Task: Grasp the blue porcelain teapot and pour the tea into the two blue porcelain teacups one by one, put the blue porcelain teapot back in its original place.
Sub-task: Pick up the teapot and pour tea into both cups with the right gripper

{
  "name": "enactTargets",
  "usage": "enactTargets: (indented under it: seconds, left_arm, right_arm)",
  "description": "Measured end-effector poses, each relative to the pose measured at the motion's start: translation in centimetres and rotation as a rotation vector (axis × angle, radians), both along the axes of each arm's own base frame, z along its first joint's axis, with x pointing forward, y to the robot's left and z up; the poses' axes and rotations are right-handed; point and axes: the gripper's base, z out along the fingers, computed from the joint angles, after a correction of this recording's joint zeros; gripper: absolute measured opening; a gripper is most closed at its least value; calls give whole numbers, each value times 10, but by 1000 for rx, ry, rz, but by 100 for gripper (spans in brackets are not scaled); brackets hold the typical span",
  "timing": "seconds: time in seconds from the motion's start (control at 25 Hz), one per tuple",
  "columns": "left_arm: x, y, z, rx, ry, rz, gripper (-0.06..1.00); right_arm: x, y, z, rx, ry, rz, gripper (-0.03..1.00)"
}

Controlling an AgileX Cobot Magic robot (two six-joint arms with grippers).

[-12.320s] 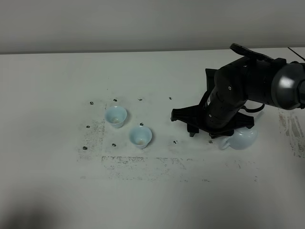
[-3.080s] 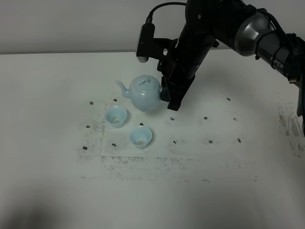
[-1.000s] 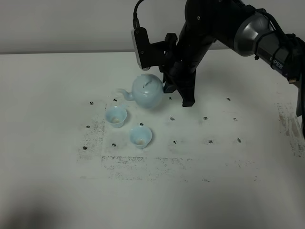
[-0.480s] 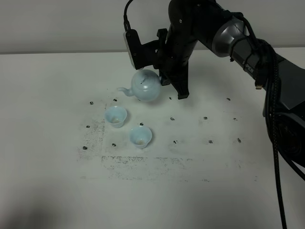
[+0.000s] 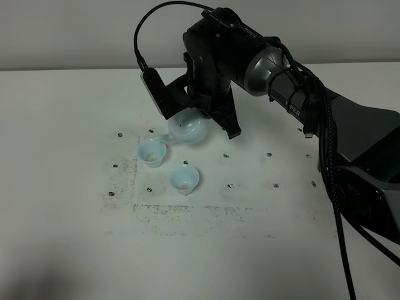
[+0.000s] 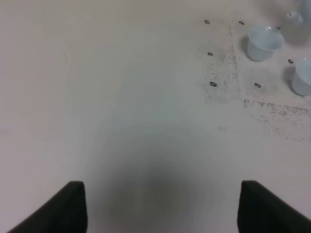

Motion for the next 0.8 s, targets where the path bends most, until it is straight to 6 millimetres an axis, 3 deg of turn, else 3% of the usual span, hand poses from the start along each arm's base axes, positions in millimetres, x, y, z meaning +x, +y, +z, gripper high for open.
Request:
enactTargets:
  seconds: [0.44, 0.8]
  left_arm:
    - [0, 0, 0, 0, 0, 0, 62]
    - [0, 0, 0, 0, 0, 0, 62]
  right_arm:
    - [-6, 21, 3, -40, -108, 75, 4]
    - [-6, 24, 5, -67, -148, 94, 4]
